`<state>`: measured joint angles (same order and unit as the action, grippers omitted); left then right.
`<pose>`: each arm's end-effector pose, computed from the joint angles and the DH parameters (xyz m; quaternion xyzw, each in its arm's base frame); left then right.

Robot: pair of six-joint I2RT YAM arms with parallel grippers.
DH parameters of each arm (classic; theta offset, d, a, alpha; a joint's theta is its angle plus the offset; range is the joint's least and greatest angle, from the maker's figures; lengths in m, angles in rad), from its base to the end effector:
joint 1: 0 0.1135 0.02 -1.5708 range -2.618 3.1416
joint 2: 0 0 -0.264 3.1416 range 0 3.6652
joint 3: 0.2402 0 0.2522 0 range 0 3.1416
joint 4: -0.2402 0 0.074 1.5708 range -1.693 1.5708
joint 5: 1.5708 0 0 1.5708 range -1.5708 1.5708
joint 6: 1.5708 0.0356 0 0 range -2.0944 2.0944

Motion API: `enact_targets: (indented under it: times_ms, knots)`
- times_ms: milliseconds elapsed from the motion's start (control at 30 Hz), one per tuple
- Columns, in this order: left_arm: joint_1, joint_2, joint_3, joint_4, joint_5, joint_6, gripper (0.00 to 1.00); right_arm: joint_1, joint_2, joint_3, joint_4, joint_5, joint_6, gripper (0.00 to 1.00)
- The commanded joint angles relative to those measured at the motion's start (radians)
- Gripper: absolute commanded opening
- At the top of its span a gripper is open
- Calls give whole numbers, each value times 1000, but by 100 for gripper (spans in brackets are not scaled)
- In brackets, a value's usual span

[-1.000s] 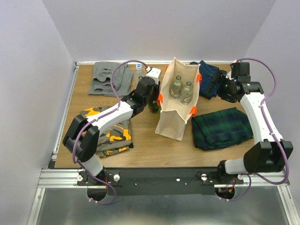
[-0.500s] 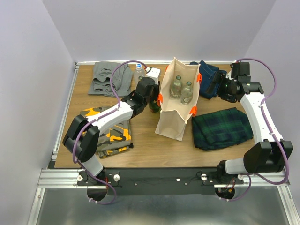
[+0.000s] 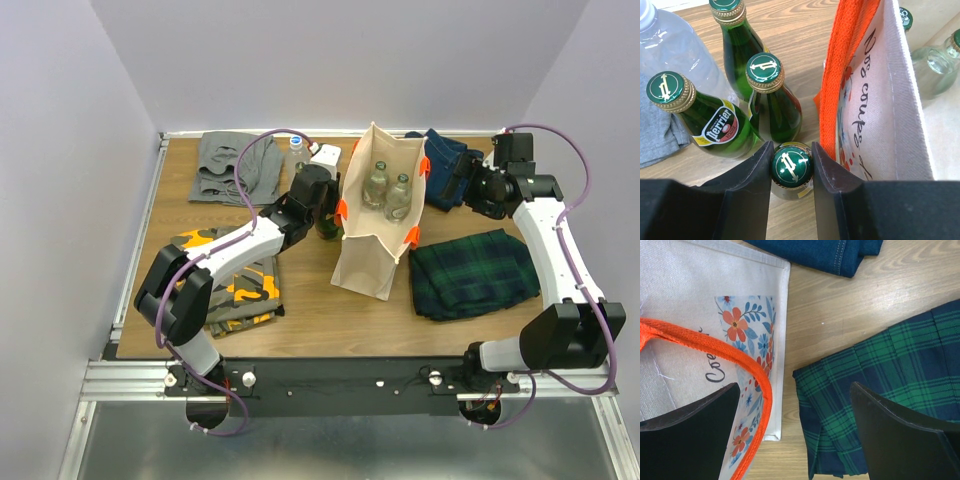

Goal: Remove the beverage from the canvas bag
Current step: Place the drink at the center of the board.

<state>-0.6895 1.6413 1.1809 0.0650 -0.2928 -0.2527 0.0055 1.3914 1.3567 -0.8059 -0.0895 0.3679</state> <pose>0.3032 -0.2366 0.2801 0.0994 0.8213 -0.1408 0.5439 0.2928 0.0048 0.3432 0.1525 0.9208 0.1073 0.3427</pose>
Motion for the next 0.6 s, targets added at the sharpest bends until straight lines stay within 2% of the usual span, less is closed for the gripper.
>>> enact_targets:
  times_ms: [0, 133, 200, 367, 467, 567]
  knots:
    - [-7, -23, 10, 125, -48, -10, 0, -2, -26, -10, -16, 33, -12, 100]
    - [-7, -23, 13, 113, -54, -10, 0, -2, -22, -10, -15, 25, -11, 100]
    - [-7, -23, 13, 108, -57, -13, 6, -2, -23, -10, -12, 23, -11, 100]
    - [-8, -28, 13, 105, -55, -14, 11, -2, -25, -11, -13, 20, -9, 100]
    - [-10, -23, 14, 101, -55, -16, 22, -2, -25, -13, -13, 20, -9, 100]
    - [-12, -21, 16, 96, -55, -16, 23, -1, -26, -16, -9, 19, -9, 100]
